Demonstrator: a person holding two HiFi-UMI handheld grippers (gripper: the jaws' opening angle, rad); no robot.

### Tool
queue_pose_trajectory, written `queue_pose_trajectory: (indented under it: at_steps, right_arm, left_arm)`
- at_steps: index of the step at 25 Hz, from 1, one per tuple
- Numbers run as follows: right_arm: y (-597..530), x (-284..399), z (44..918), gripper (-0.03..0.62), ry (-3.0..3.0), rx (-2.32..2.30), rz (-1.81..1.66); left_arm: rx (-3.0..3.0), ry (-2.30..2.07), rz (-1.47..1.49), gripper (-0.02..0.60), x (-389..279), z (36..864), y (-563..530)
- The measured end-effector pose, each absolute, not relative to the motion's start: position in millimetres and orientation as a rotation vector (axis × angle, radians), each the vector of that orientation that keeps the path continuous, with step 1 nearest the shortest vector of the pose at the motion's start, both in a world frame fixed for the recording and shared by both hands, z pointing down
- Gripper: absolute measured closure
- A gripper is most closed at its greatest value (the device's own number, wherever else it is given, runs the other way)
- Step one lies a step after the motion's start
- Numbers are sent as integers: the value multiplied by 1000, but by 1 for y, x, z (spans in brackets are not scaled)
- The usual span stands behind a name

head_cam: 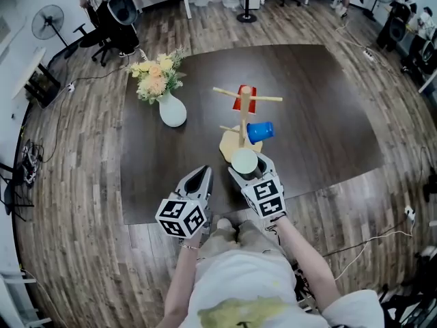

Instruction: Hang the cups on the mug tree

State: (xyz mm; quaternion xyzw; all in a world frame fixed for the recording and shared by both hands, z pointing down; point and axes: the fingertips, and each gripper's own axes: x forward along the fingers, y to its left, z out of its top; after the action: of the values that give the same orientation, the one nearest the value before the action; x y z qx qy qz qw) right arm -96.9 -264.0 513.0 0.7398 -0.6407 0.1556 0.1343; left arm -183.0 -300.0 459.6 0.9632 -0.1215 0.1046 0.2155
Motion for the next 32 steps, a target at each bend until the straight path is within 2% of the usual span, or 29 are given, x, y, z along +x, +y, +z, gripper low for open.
queue_pose_trajectory:
  at_steps: [18, 32]
  right_arm:
    - [-221, -11, 444, 279, -1635, 2155, 261]
    - [-232, 23, 407, 279, -1520, 2041, 143]
  left_arm:
    - [2727, -237, 216, 558, -132, 414, -267]
    - [2802, -197, 195, 558, -111, 381, -264]
